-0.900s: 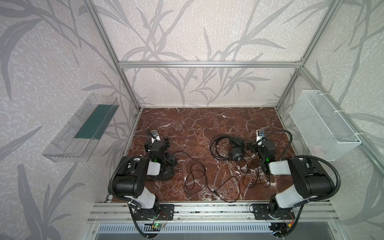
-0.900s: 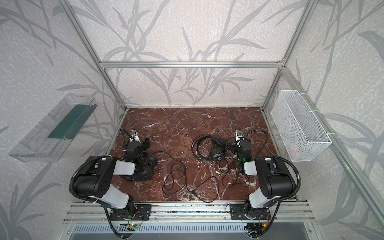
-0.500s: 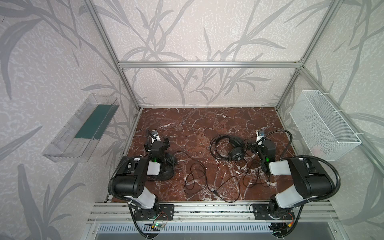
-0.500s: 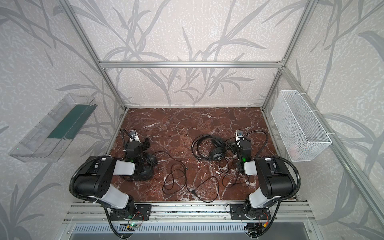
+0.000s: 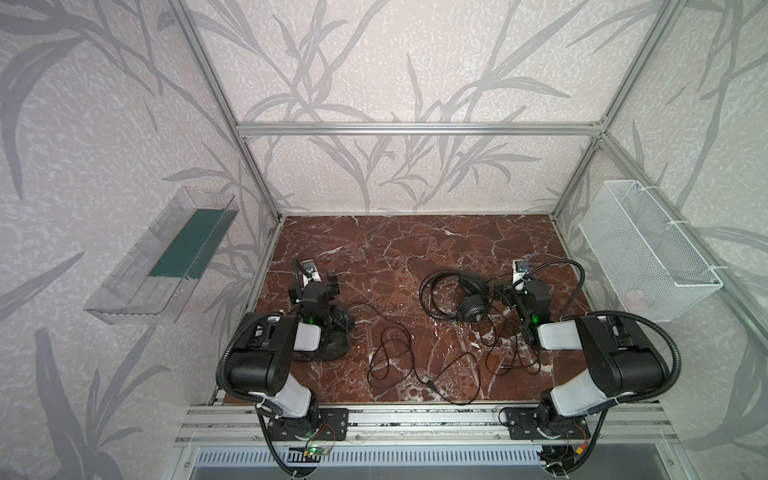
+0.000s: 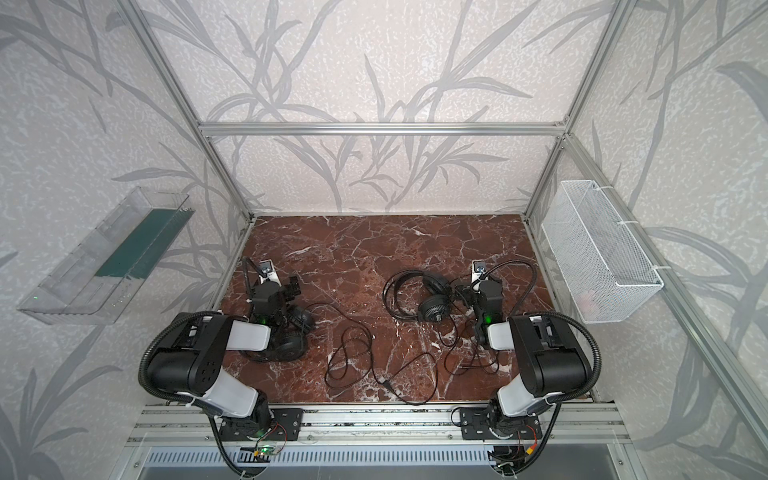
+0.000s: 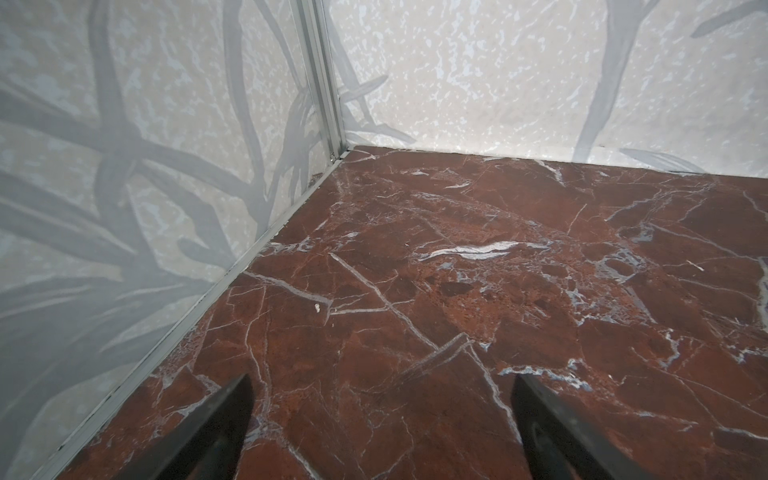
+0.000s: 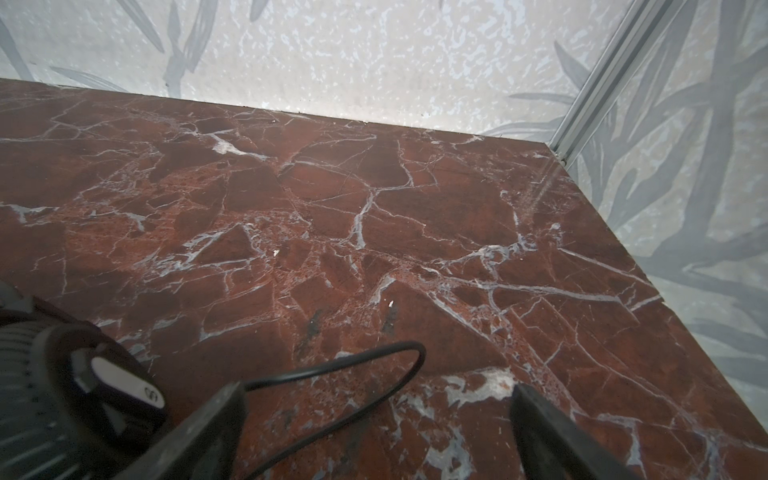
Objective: Wrap the headphones
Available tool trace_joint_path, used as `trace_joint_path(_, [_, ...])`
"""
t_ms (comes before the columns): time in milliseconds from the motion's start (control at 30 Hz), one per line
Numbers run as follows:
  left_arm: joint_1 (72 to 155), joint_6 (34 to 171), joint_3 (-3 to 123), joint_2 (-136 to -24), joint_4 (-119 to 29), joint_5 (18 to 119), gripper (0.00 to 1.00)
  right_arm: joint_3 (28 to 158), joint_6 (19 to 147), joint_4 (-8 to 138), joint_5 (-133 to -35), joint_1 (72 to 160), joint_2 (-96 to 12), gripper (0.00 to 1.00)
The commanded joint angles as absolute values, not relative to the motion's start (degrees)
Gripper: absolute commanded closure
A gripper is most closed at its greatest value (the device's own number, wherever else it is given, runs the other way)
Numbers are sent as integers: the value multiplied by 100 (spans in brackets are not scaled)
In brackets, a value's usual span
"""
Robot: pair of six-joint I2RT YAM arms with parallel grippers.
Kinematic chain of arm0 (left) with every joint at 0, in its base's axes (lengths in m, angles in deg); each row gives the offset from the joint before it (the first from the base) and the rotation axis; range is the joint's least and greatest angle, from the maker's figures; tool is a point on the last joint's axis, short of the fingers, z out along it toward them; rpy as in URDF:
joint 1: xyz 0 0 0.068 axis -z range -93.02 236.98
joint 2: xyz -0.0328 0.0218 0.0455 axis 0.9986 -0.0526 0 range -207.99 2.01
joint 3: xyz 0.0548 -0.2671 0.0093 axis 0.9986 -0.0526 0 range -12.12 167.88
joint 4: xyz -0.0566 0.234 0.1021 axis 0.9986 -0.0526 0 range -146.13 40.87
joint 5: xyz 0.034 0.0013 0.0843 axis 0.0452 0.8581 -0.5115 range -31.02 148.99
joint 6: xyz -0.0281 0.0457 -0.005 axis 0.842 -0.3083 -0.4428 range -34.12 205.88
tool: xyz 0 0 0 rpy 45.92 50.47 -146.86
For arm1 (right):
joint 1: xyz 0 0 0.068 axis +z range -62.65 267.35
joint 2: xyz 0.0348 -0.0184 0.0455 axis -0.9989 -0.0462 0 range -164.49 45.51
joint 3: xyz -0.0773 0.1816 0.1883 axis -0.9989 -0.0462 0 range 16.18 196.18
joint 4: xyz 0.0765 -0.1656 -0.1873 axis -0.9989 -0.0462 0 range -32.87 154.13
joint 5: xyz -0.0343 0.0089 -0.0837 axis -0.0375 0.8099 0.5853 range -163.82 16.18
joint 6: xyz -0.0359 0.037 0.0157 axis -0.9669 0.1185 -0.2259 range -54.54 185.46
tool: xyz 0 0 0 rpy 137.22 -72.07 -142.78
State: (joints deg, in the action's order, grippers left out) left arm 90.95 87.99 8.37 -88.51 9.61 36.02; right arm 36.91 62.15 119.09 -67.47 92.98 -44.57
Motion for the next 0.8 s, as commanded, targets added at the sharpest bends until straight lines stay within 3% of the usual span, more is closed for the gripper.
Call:
trace_joint_path(0, [9009,8788,809,-8872,969,3692,1,3736,6170,12002,-6855,9341,-4510,1])
trace_joint_path(267, [8828,8905,866,-8815,757,4032,1,3716,6176,12046,-6844,9341,-4497,1])
trace_joint_path(333, [8823,8996,903,-8632,557,3773,1,3667,6245,11851,-6458,9382,-4098,1])
trace_joint_path(500, [8860,9622,1861,-7300,-2143,2940,1,4474,6775,9035,-6498,9463,-1970,1])
trace_joint_path(600, [8819,10659,2473,-6325,-3844,2777,1,4945,8230,8211,-6509,9480,-1420,1])
trace_joint_path(700, [8821,12515,3356,-5732,-6537,2329,1,5153,10698,7371,-6070,9425,-1152,1])
trace_joint_path(767, [8806,12844,3732,-5530,-7709,2584,1,4966,11430,7442,-6425,9395,-975,1])
